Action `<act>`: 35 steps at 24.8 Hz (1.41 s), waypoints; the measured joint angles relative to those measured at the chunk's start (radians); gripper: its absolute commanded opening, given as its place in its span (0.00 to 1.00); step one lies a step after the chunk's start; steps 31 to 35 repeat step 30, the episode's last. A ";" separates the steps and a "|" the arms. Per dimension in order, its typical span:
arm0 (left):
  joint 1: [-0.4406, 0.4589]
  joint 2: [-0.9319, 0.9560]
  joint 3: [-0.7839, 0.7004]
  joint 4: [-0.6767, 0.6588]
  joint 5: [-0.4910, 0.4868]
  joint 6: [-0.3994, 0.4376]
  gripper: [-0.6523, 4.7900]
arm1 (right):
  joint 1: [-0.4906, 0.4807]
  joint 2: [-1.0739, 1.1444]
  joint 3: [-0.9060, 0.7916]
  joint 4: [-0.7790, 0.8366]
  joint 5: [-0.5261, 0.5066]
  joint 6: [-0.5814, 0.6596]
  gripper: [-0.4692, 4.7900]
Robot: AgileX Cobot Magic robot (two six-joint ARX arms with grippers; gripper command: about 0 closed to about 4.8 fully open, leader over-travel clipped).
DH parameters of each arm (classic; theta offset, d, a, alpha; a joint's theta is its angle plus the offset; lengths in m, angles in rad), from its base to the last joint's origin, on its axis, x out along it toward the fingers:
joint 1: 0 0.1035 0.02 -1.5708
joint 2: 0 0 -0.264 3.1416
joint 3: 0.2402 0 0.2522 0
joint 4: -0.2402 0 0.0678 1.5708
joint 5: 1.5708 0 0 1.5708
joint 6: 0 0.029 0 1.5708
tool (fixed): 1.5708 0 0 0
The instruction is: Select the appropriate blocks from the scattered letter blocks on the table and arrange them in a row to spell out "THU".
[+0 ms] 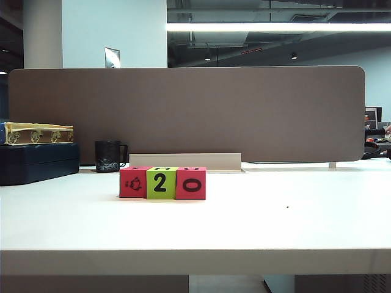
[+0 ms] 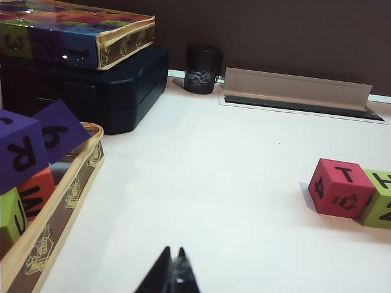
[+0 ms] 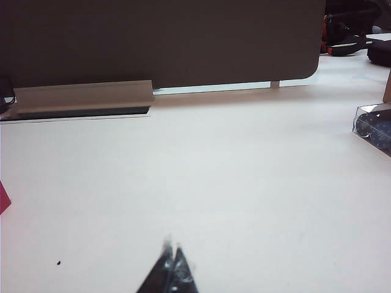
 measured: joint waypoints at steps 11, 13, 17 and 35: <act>0.000 0.000 0.000 -0.001 0.000 0.000 0.11 | -0.001 -0.013 0.000 -0.200 0.021 -0.042 0.09; 0.000 0.000 0.000 -0.001 0.000 0.000 0.11 | 0.000 -0.013 0.000 -0.199 0.021 -0.042 0.09; 0.000 0.000 0.000 -0.001 0.000 0.000 0.11 | 0.000 -0.013 0.000 -0.199 0.021 -0.042 0.09; 0.000 0.000 0.000 -0.001 0.000 0.000 0.11 | 0.000 -0.013 0.000 -0.199 0.021 -0.042 0.09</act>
